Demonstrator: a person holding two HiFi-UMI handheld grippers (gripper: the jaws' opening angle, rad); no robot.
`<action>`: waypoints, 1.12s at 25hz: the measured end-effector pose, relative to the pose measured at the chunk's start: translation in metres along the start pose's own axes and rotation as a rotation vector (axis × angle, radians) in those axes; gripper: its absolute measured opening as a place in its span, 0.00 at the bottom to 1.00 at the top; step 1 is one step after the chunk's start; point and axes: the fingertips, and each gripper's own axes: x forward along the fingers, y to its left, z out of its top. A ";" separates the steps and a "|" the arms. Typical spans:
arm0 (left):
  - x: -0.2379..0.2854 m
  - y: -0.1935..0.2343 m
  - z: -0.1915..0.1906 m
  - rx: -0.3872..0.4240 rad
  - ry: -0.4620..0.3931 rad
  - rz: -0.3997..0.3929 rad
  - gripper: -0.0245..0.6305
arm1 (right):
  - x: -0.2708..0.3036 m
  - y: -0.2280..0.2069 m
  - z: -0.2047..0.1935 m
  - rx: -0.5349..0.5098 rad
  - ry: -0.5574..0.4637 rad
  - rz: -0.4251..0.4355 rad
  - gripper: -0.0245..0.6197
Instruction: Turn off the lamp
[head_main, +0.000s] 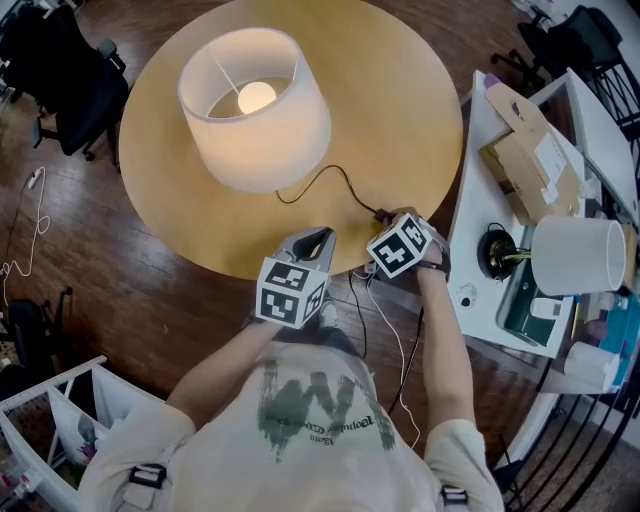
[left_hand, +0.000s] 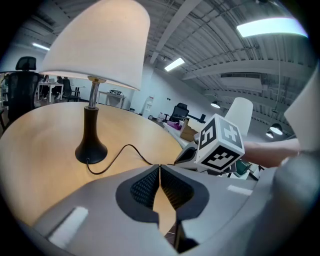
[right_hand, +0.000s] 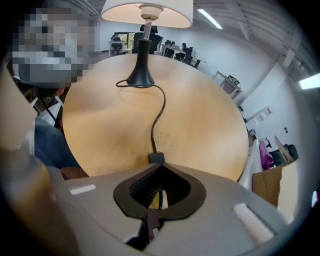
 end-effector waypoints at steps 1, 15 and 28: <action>0.000 0.000 0.000 0.000 0.000 0.000 0.03 | 0.001 0.001 0.000 -0.030 0.024 0.007 0.02; -0.003 0.013 0.006 -0.014 -0.015 0.012 0.03 | 0.003 0.004 0.003 -0.114 0.098 0.017 0.02; -0.011 0.011 0.021 0.009 -0.049 0.028 0.03 | 0.004 -0.001 0.004 -0.105 0.065 -0.060 0.04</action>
